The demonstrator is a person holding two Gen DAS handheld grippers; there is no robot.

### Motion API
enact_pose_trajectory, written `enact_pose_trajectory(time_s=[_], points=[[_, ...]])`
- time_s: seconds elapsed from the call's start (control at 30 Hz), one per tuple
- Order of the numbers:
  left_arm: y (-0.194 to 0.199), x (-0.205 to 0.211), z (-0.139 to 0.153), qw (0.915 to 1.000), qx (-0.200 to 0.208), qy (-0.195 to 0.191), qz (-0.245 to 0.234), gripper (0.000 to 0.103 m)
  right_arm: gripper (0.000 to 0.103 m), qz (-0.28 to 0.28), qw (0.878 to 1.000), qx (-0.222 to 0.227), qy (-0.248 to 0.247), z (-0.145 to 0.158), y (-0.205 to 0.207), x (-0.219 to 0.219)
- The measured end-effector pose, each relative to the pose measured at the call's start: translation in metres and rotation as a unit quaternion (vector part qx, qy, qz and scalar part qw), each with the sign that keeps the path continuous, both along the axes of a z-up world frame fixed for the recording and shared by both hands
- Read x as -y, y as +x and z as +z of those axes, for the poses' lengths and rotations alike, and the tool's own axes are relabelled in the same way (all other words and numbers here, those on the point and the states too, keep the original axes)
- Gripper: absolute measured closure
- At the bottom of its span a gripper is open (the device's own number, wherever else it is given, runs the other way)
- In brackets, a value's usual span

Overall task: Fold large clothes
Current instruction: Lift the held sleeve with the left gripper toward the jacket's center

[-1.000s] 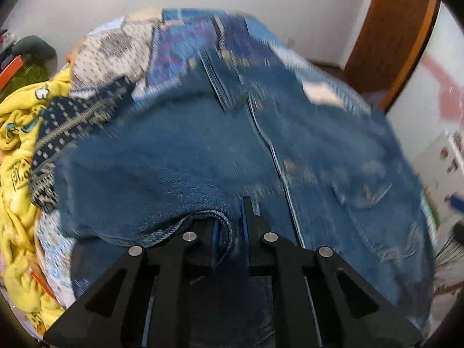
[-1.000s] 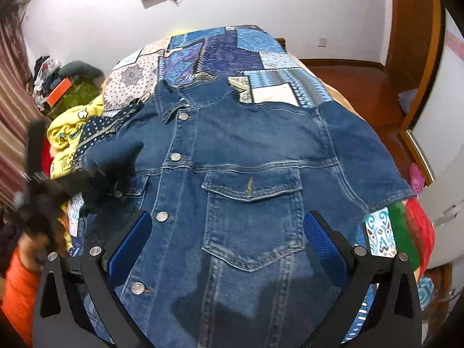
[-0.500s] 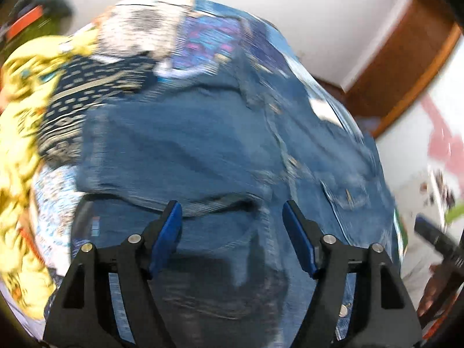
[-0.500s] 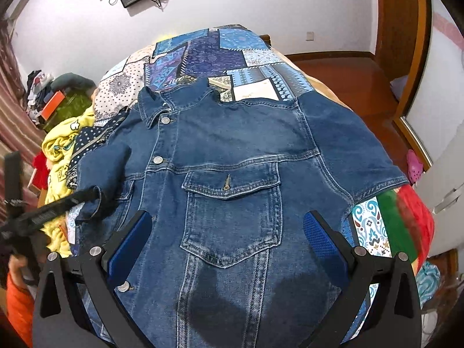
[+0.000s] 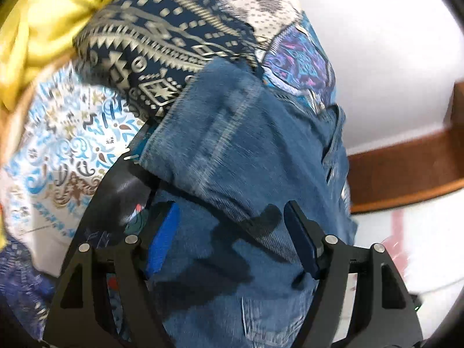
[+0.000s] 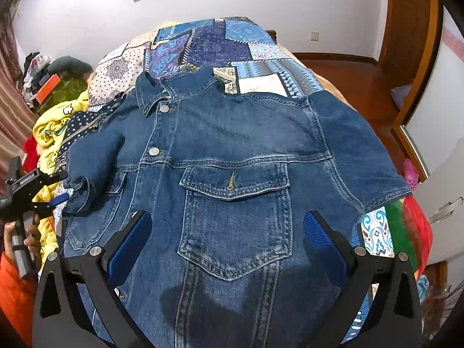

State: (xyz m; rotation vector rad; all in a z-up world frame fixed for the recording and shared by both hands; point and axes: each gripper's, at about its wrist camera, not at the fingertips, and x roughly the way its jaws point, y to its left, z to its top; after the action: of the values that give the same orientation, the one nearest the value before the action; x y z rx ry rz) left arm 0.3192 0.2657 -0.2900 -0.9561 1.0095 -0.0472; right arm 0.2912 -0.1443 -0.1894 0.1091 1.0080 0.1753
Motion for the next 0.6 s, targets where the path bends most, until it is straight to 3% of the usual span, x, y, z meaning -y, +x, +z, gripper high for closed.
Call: enact_pose_trajectory(time_s=[0.13,0.2,0.4,0.6], points=[[0.011,-0.008,-0.018,0.9996,-0.004,-0.021,0.021,0.039,0.0,0.004,1.0,-0.004,-0.002,-0.004,0.004,-0.005],[0.019,-0.009,-0.018,0.9997,0.0,-0.011,0.024,0.044,0.0,0.006,1.0,-0.005,-0.008,-0.005,0.007,-0.007],[0.028,-0.001,0.001,0.9951,-0.003,0.096,0.021,0.082,0.0,0.005,1.0,-0.007,-0.014,-0.007,0.01,-0.006],[0.021,0.016,0.063,0.9816,0.064,0.179,0.017,0.087,0.0,-0.001,1.0,-0.006,-0.003,-0.006,0.009,0.001]])
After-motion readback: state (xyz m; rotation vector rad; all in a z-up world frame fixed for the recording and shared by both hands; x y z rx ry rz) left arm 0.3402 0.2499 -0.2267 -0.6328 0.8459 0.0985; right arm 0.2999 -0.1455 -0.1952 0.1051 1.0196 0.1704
